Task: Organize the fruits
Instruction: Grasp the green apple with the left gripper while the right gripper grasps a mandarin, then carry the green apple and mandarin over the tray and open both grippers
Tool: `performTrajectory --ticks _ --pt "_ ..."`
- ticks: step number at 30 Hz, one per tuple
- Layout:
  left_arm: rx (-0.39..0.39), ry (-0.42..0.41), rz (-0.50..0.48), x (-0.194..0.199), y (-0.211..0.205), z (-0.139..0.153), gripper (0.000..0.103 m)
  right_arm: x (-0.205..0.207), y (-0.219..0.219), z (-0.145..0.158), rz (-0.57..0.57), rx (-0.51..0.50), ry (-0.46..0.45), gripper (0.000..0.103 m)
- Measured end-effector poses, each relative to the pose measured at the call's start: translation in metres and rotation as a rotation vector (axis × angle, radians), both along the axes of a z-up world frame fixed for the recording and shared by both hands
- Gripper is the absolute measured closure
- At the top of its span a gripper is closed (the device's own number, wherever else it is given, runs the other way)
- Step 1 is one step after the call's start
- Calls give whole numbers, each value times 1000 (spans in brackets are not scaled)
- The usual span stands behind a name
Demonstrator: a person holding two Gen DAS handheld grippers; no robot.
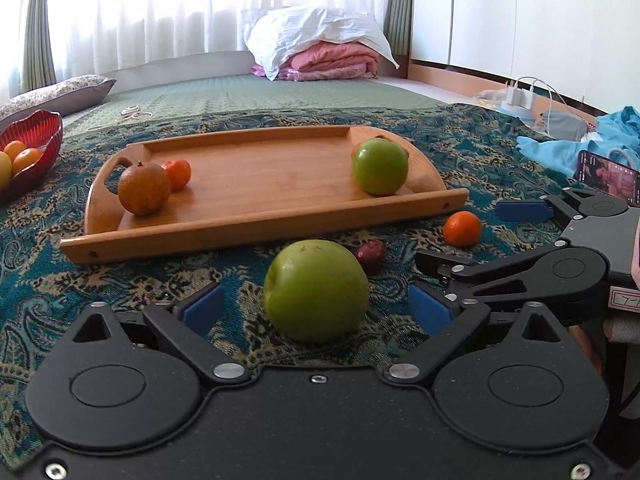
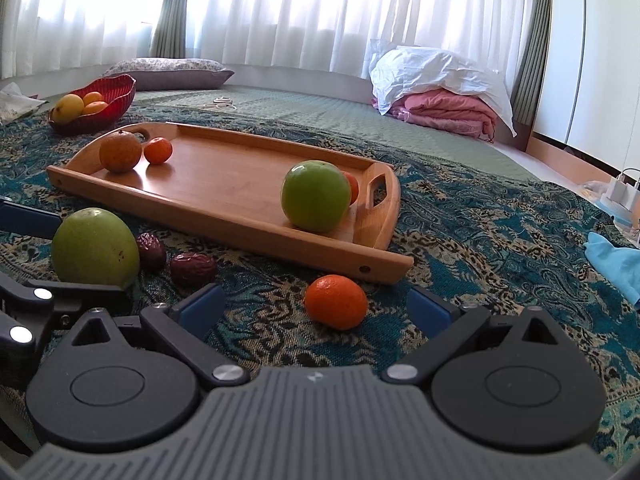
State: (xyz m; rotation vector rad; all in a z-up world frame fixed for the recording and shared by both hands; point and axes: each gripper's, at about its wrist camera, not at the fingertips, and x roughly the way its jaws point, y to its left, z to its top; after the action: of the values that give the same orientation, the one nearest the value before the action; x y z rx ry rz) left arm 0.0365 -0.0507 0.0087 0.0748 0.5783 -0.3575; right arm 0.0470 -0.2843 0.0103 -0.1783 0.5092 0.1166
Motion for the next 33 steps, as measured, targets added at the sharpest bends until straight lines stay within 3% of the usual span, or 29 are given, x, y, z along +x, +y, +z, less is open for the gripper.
performTrajectory --ticks 10,13,21,25,33 --pt "-19 34 17 9 2 -4 25 6 -7 -4 -20 69 68 22" --pt "-14 53 28 13 2 -7 35 7 -8 -4 -31 98 75 28" --pt "-24 48 33 16 1 -5 47 15 -13 2 -117 142 72 64" --pt "-44 60 38 17 4 -1 47 20 -22 6 -134 222 87 65" --pt "-56 29 77 24 17 14 47 27 -24 23 -140 255 36 65"
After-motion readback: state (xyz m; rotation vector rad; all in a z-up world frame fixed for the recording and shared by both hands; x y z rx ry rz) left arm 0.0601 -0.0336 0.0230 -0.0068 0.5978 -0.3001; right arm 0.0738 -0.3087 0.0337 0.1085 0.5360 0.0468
